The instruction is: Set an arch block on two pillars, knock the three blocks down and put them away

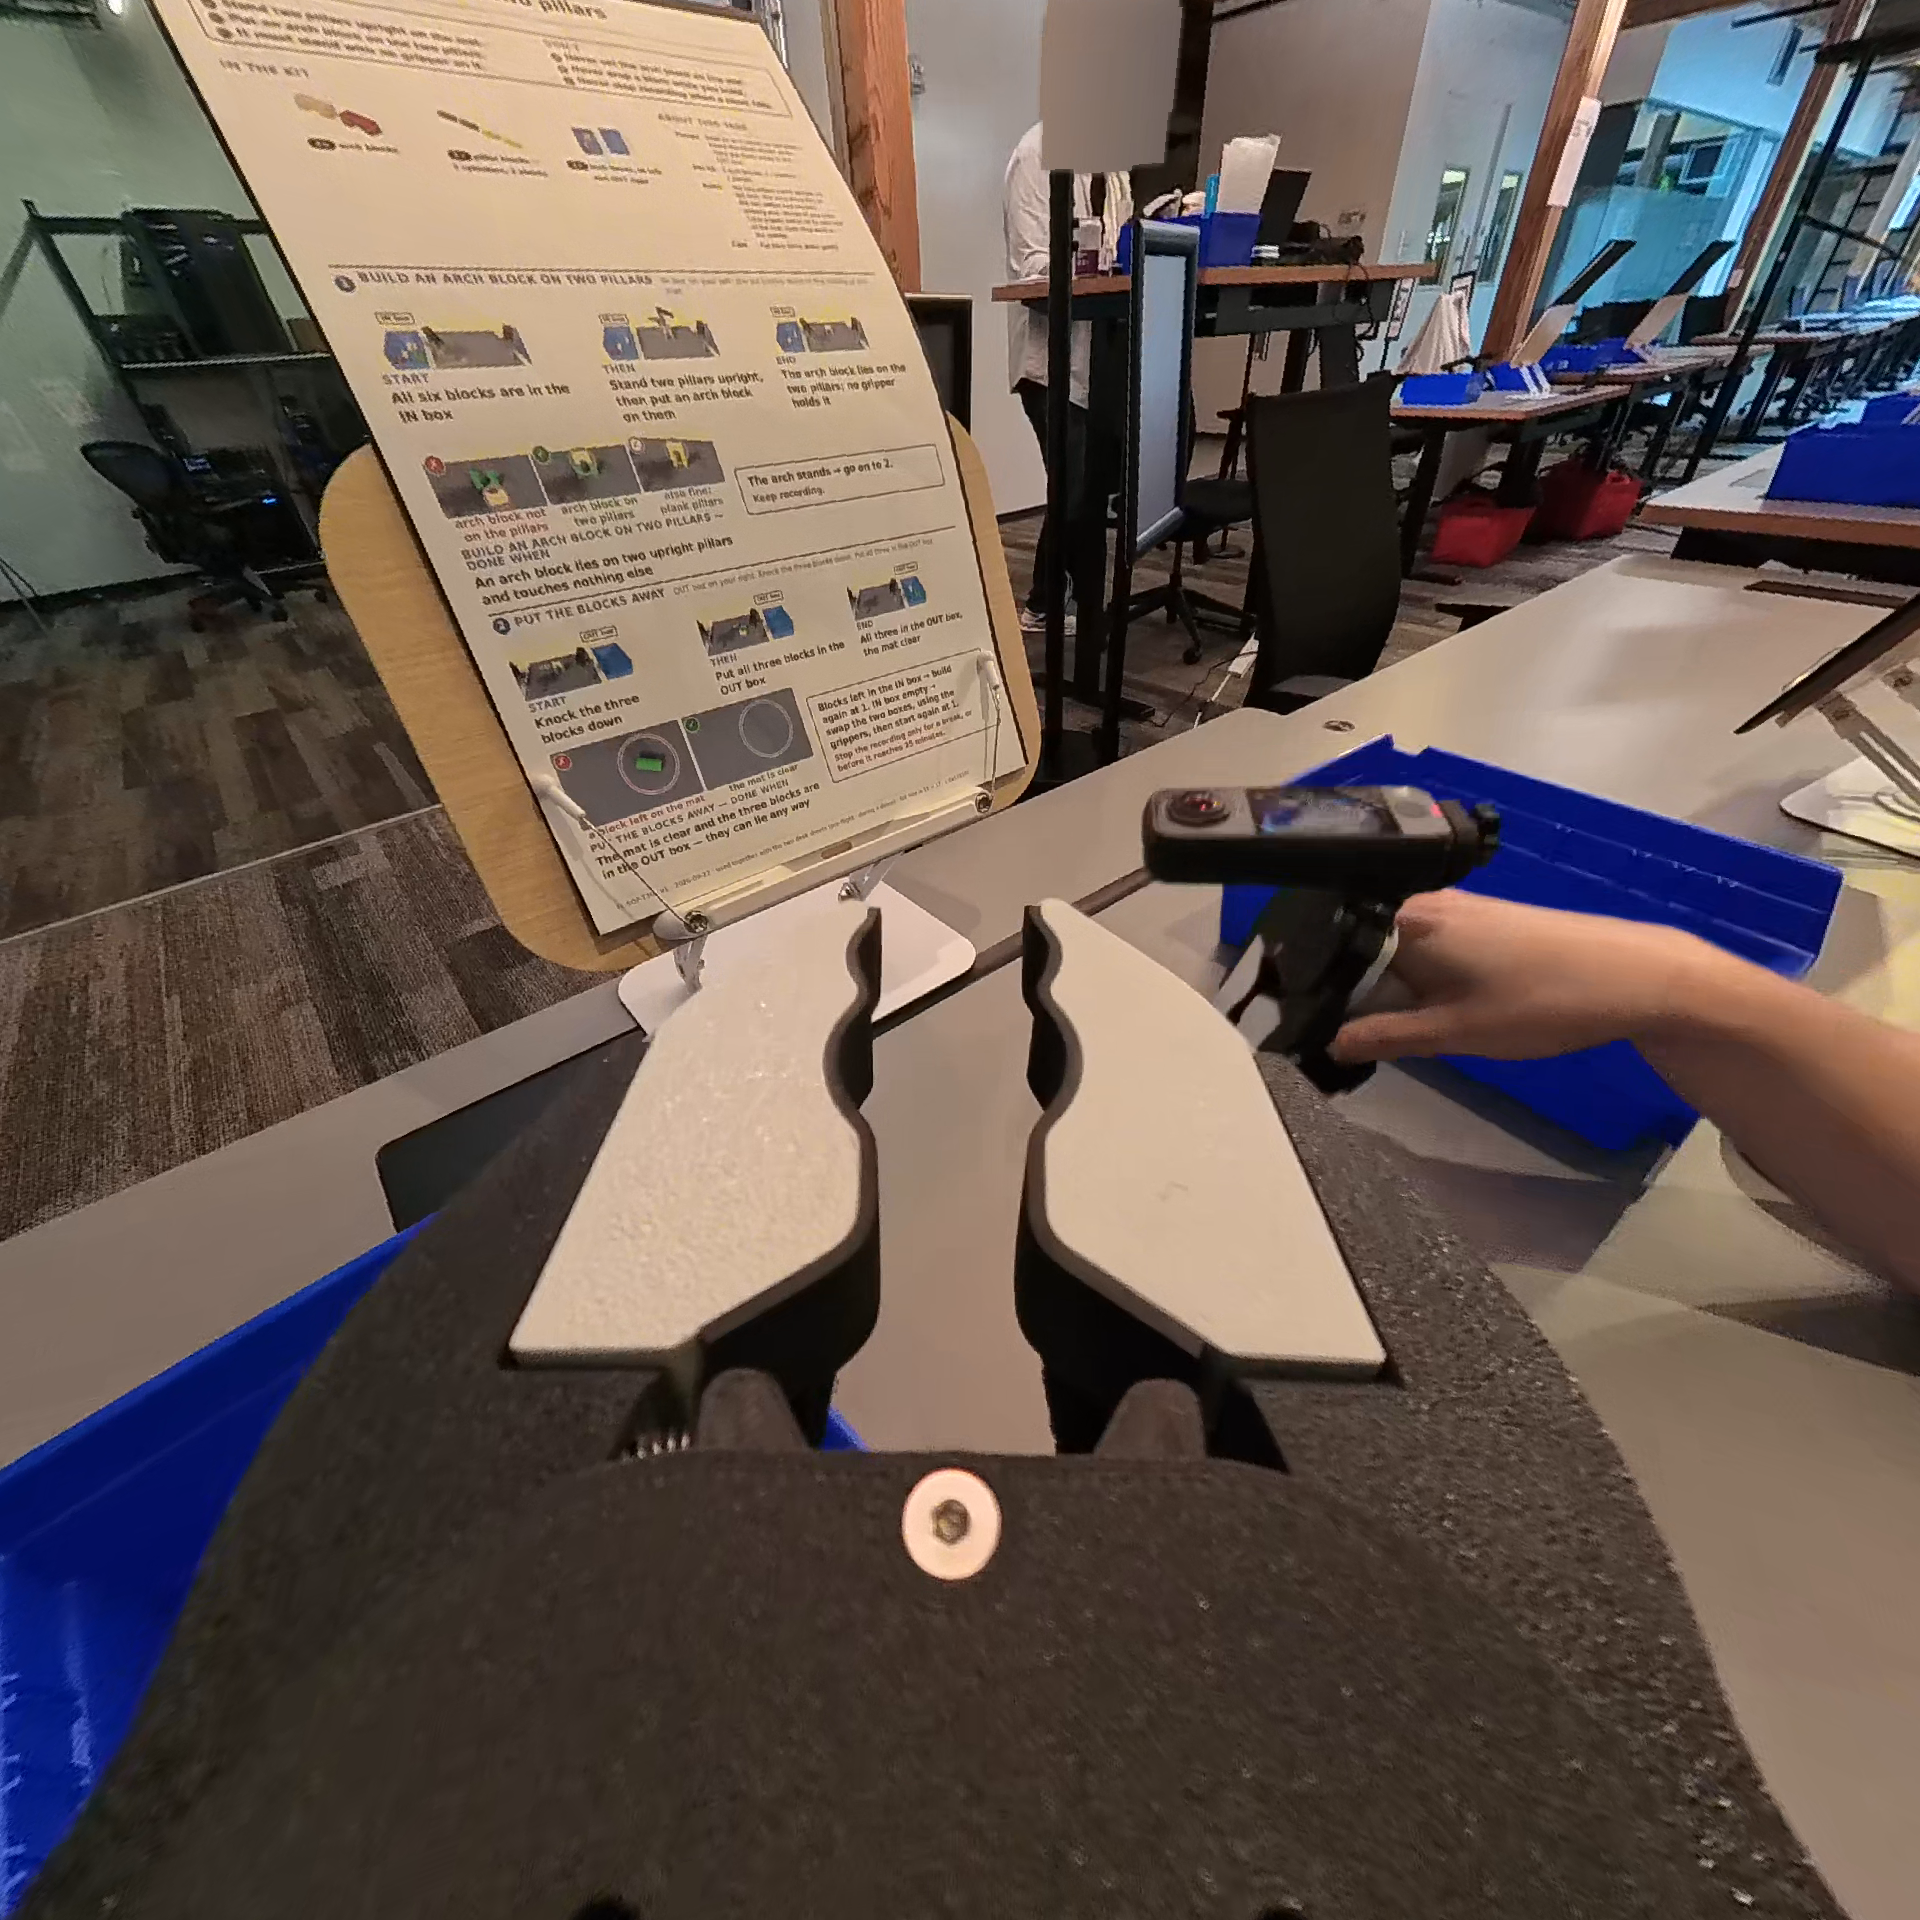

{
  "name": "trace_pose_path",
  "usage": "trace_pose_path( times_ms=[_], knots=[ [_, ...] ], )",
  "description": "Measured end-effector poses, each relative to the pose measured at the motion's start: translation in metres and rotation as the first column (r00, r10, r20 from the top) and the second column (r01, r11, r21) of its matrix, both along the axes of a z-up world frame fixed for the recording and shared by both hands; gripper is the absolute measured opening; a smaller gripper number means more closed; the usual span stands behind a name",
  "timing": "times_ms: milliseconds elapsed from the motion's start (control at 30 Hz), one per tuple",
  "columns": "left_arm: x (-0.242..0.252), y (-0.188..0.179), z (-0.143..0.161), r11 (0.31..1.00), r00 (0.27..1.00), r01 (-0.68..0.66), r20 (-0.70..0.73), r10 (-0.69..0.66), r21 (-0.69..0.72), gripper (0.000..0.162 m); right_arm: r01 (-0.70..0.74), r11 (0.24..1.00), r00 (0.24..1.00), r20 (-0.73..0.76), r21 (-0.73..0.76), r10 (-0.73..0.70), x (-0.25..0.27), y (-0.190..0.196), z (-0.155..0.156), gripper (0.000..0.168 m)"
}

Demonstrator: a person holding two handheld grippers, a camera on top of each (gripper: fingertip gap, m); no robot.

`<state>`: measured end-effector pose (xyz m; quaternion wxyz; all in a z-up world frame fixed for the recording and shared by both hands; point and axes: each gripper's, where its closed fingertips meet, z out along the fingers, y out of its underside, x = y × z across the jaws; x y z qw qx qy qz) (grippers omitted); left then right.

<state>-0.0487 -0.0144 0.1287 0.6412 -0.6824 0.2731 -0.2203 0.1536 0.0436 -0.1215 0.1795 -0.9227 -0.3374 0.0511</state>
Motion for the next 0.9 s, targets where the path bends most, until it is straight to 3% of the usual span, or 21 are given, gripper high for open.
trace_pose_path(
  times_ms=[133, 233, 367, 433, 500, 567, 767, 833, 900],
  knots=[
    [0.001, -0.001, -0.003, 1.0, 1.0, 0.007, -0.008, -0.007, -0.018, 0.025, -0.204, 0.979, 0.977, -0.052, 0.019, 0.205, -0.054, -0.021, -0.001, 0.001],
    [0.002, -0.004, -0.001, 1.0, 1.0, 0.015, -0.01, -0.016, -0.017, 0.025, -0.275, 0.95, 0.939, -0.17, 0.151, 0.299, -0.079, -0.034, 0.045, 0.001],
    [0.006, -0.005, -0.007, 0.998, 0.999, 0.032, -0.034, -0.033, -0.049, 0.028, -0.379, 0.828, 0.846, -0.208, 0.412, 0.491, -0.084, -0.055, 0.108, 0.001],
    [0.01, -0.005, -0.014, 0.997, 0.996, 0.043, -0.071, -0.048, -0.069, 0.031, -0.503, 0.807, 0.804, -0.176, 0.309, 0.569, -0.07, -0.082, 0.092, 0.031],
    [0.011, -0.006, -0.018, 0.996, 0.994, 0.048, -0.098, -0.056, -0.078, 0.033, -0.63, 0.763, 0.74, -0.185, 0.144, 0.646, -0.059, -0.11, 0.069, 0.033],
    [0.011, -0.008, -0.017, 0.995, 0.992, 0.06, -0.102, -0.068, -0.08, 0.033, -0.739, 0.664, 0.644, -0.169, 0.117, 0.746, -0.046, -0.131, 0.048, 0.042],
    [0.018, -0.008, -0.031, 0.988, 0.982, 0.08, -0.16, -0.101, -0.132, 0.038, -0.843, 0.538, 0.538, 0.027, 0.006, 0.842, 0.005, -0.152, -0.007, 0.044],
    [0.018, -0.004, -0.04, 0.986, 0.979, 0.046, -0.19, -0.077, -0.161, 0.038, -0.849, 0.52, 0.523, -0.012, -0.098, 0.852, 0.011, -0.163, -0.02, 0.043],
    [0.021, -0.001, -0.047, 0.982, 0.977, 0.037, -0.2, -0.074, -0.183, 0.039, -0.85, 0.499, 0.509, -0.023, -0.169, 0.86, 0.016, -0.171, -0.03, 0.032]
  ],
)
